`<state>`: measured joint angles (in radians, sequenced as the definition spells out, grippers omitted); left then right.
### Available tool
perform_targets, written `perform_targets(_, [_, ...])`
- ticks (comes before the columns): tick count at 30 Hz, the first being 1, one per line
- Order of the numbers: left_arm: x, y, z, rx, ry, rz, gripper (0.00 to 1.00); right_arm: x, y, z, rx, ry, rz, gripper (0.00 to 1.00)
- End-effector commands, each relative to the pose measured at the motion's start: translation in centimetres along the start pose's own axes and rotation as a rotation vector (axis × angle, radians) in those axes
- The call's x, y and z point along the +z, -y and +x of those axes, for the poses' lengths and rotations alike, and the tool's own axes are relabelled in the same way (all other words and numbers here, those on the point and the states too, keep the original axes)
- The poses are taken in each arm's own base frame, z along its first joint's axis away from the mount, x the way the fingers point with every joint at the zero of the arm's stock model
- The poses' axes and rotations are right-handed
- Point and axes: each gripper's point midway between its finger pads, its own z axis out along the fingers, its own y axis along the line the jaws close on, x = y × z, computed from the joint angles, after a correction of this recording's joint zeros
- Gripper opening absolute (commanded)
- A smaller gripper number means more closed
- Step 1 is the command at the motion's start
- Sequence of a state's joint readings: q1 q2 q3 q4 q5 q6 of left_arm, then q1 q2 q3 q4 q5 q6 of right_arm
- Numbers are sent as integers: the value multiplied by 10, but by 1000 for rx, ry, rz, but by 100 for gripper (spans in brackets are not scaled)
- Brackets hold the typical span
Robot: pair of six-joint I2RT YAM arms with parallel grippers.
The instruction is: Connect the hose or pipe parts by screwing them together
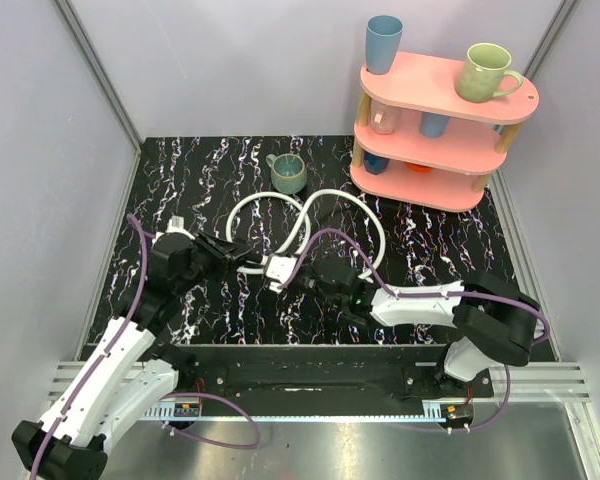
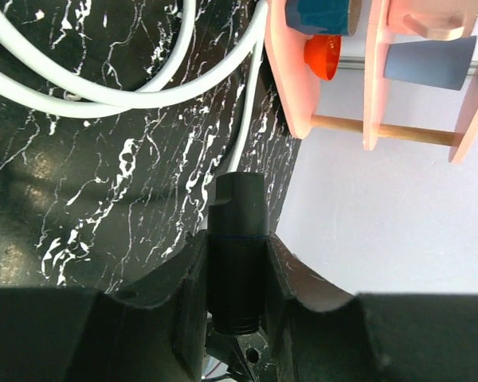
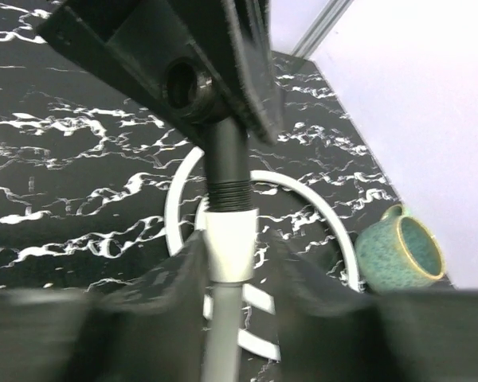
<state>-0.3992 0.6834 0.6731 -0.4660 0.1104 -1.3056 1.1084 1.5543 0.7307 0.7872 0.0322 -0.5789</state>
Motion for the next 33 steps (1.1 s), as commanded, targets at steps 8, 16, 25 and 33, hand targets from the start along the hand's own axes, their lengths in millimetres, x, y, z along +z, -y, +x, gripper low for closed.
perform_targets(8, [-10,43,17,148,-75,321,0,3,-11,-41,44,112,-123,0])
perform_targets(16, [-17,48,53,589,-197,596,0,-6,-20,-57,143,156,-372,0])
perform_targets(25, [-20,40,68,927,-226,751,0,-24,-11,-54,295,163,-541,0])
perform_targets(33, [-28,36,84,1079,-292,883,0,-35,-18,-48,406,181,-672,0])
